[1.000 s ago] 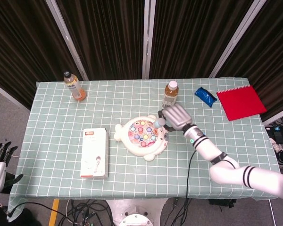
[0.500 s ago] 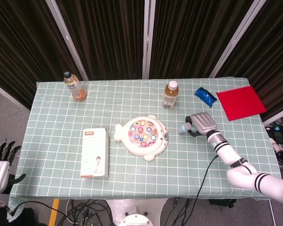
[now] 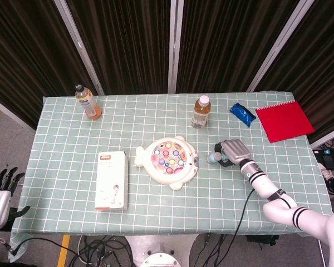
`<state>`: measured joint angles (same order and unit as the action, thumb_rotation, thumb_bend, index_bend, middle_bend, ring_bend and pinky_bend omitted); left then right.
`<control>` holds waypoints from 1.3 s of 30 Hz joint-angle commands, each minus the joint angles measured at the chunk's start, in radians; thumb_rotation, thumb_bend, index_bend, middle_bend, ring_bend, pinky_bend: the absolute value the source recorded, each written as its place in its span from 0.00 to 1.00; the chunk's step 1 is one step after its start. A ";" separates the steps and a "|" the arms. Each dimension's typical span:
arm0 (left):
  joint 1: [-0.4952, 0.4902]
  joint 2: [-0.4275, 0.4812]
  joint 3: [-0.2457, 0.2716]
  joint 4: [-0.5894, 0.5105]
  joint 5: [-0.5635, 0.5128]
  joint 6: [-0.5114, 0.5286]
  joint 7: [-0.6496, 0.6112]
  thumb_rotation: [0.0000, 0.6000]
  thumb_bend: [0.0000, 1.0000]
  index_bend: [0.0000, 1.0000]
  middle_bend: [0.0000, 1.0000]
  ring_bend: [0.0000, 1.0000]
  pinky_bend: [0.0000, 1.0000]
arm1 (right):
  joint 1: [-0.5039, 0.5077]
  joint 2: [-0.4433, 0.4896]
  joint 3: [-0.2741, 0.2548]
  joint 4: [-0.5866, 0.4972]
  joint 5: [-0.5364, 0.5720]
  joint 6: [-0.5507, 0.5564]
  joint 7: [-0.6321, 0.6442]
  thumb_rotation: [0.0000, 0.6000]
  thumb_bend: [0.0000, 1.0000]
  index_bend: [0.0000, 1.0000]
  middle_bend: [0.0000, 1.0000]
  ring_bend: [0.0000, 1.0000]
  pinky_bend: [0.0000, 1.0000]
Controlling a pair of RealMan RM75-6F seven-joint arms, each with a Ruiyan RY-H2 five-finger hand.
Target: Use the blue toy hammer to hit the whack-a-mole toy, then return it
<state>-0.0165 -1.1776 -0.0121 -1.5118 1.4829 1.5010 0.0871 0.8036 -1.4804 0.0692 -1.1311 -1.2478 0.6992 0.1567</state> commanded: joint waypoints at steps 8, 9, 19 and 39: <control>-0.006 -0.002 -0.001 0.004 0.000 -0.008 -0.001 1.00 0.00 0.17 0.07 0.00 0.00 | -0.015 0.015 0.011 -0.028 -0.009 0.000 -0.006 1.00 0.25 0.37 0.34 0.25 0.33; -0.007 -0.002 -0.001 0.004 0.000 -0.008 -0.002 1.00 0.00 0.17 0.07 0.00 0.00 | -0.016 0.016 0.013 -0.030 -0.010 0.000 -0.006 1.00 0.25 0.35 0.34 0.25 0.33; -0.008 -0.004 -0.001 0.008 -0.002 -0.011 -0.003 1.00 0.00 0.17 0.07 0.00 0.00 | -0.025 0.034 0.023 -0.056 -0.014 -0.003 -0.008 1.00 0.24 0.31 0.32 0.23 0.32; -0.013 -0.005 -0.001 0.010 0.000 -0.014 -0.004 1.00 0.00 0.17 0.07 0.00 0.00 | -0.057 0.067 0.033 -0.107 -0.015 0.027 -0.034 1.00 0.24 0.28 0.32 0.23 0.31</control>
<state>-0.0298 -1.1828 -0.0135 -1.5016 1.4825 1.4873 0.0829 0.7464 -1.4136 0.1025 -1.2380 -1.2621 0.7257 0.1230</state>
